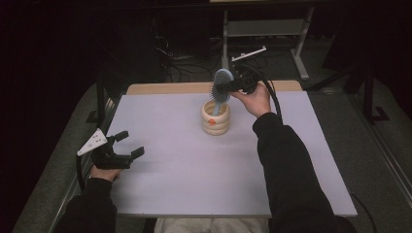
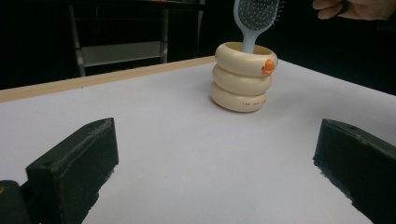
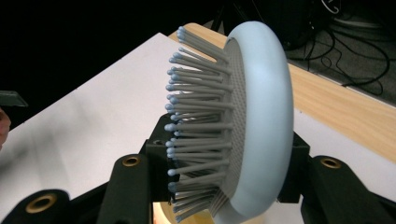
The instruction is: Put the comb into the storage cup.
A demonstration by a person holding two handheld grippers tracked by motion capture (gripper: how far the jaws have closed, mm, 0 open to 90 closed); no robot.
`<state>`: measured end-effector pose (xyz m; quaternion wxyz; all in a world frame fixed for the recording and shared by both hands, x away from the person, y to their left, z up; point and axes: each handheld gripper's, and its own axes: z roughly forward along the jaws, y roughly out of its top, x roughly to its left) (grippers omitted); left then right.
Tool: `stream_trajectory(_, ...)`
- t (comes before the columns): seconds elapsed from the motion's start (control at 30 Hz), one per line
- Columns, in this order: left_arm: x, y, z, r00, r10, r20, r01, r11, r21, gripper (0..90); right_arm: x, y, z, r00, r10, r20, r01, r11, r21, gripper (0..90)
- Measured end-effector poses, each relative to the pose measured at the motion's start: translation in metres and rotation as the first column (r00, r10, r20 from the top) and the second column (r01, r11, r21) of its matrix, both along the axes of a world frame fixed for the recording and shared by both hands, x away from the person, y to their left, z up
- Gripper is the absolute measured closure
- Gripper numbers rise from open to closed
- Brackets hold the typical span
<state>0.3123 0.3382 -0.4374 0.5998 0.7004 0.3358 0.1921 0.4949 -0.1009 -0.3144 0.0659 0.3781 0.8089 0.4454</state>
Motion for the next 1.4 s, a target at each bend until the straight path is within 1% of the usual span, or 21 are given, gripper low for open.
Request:
stream_trajectory(0.33,0.0,0.0,0.0,1.0,-0.004,0.003,0.004,1.0,0.001,0.0,0.005,0.002,-0.012,0.9987,-0.001,-0.05,0.002,1.0,0.008,50.4)
stream_trajectory(0.4,0.0,-0.001,0.0,1.0,-0.007,-0.002,0.007,1.0,0.004,0.0,0.005,0.002,-0.013,0.9983,-0.005,-0.058,0.006,1.0,0.021,50.3)
stream_trajectory(0.47,0.0,-0.001,0.0,0.9999,-0.011,0.001,0.011,0.9999,0.005,0.0,0.006,0.002,-0.013,0.998,-0.003,-0.063,0.004,1.0,0.026,49.9)
stream_trajectory(0.6,0.0,-0.001,0.0,0.9999,-0.011,0.0,0.011,0.9999,0.009,0.0,0.008,0.0,-0.014,0.9973,-0.018,-0.072,0.021,0.999,0.034,48.1)
stream_trajectory(0.67,0.0,-0.002,-0.001,0.9999,-0.012,0.0,0.012,0.9999,0.009,0.0,0.009,-0.002,-0.015,0.9956,-0.032,-0.088,0.037,0.998,0.048,45.8)
stream_trajectory(0.73,0.0,-0.002,0.0,0.9999,-0.014,-0.003,0.014,0.9999,0.01,0.0,0.01,-0.004,-0.016,0.9944,-0.035,-0.1,0.041,0.998,0.056,44.3)
stream_trajectory(0.77,-0.001,-0.003,0.0,0.9999,-0.016,-0.004,0.016,0.9998,0.006,0.0,0.011,-0.005,-0.016,0.9947,-0.035,-0.096,0.04,0.998,0.048,43.1)
stream_trajectory(0.83,-0.001,-0.003,0.001,0.9998,-0.019,0.005,0.019,0.9998,0.008,0.0,0.011,-0.007,-0.015,0.994,-0.033,-0.104,0.038,0.998,0.054,39.6)
stream_trajectory(0.97,-0.001,-0.003,0.001,0.9998,-0.018,-0.001,0.018,0.9998,0.003,0.0,0.011,-0.013,-0.014,0.9931,-0.054,-0.104,0.06,0.997,0.053,32.4)
stream_trajectory(1.1,-0.001,-0.003,0.001,0.9999,-0.016,0.001,0.016,0.9999,0.002,0.0,0.01,-0.021,-0.013,0.9923,-0.071,-0.101,0.078,0.995,0.067,30.5)
stream_trajectory(1.2,0.0,-0.003,0.0,0.9998,-0.021,-0.005,0.021,0.9998,0.007,0.0,0.008,-0.025,-0.014,0.9917,-0.07,-0.108,0.079,0.994,0.075,28.7)
stream_trajectory(1.27,0.0,-0.003,0.0,0.9996,-0.025,-0.011,0.025,0.9997,0.008,0.0,0.007,-0.028,-0.015,0.9915,-0.076,-0.106,0.083,0.994,0.065,27.6)
stream_trajectory(1.33,0.0,-0.004,0.0,0.9996,-0.025,-0.01,0.025,0.9996,0.008,0.0,0.006,-0.031,-0.015,0.9914,-0.071,-0.11,0.079,0.994,0.071,27.4)
stream_trajectory(1.4,0.0,-0.004,0.0,0.9997,-0.023,-0.009,0.023,0.9997,0.009,0.0,0.005,-0.033,-0.015,0.992,-0.074,-0.102,0.081,0.994,0.071,26.6)
